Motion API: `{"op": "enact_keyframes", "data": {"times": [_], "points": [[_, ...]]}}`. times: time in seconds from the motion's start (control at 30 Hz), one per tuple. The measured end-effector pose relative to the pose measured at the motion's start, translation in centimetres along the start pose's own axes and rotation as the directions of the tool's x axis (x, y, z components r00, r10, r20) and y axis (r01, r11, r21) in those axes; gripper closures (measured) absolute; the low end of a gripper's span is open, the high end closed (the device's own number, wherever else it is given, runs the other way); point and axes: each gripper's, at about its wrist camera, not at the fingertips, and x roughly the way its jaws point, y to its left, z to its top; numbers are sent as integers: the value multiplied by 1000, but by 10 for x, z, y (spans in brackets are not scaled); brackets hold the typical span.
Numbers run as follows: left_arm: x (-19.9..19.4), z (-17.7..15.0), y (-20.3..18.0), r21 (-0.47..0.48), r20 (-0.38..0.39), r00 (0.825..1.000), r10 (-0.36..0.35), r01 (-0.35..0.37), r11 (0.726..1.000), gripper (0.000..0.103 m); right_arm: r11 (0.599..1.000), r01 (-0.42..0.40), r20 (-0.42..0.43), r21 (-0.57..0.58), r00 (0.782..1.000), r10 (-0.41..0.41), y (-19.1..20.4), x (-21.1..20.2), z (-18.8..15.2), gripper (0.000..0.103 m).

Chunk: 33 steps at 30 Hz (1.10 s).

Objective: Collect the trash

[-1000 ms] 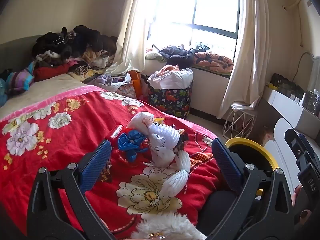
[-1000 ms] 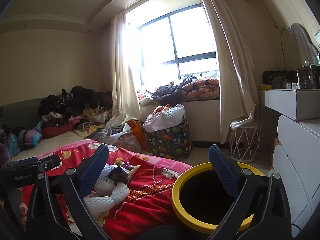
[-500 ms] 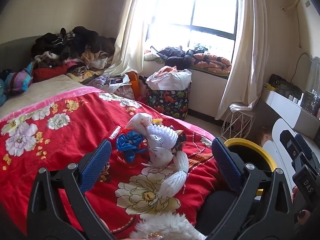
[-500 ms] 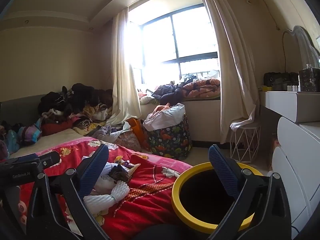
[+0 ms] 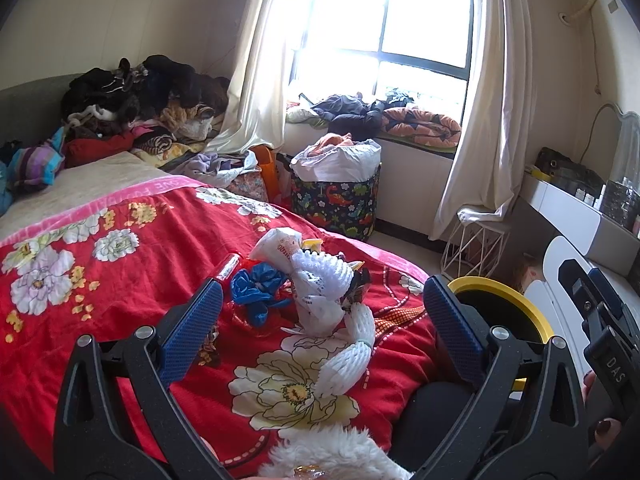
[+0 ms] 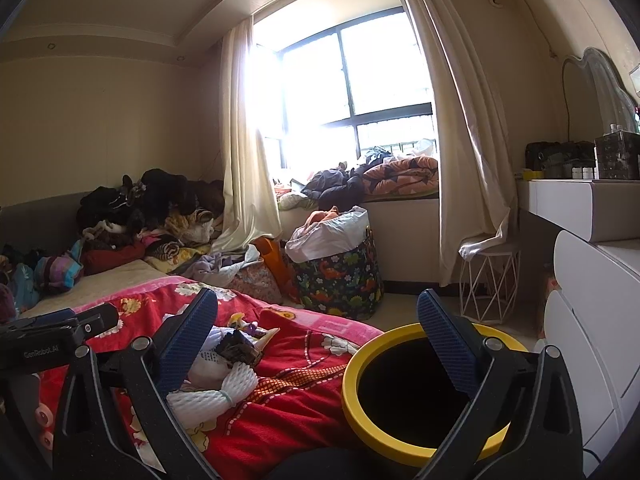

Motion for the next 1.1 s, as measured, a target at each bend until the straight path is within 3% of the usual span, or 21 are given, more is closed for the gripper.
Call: {"op": "enact_keyframes", "data": {"times": [0.7, 1.1], "points": [[0, -1, -2, -3, -1, 1000, 1, -1, 1000, 11, 1000, 0, -4, 3, 1000, 0, 0, 1, -3, 6], [0, -2, 0, -19, -3, 1000, -1, 1, 1000, 11, 1000, -14, -51, 0, 999, 14, 0, 9, -4, 6]]}}
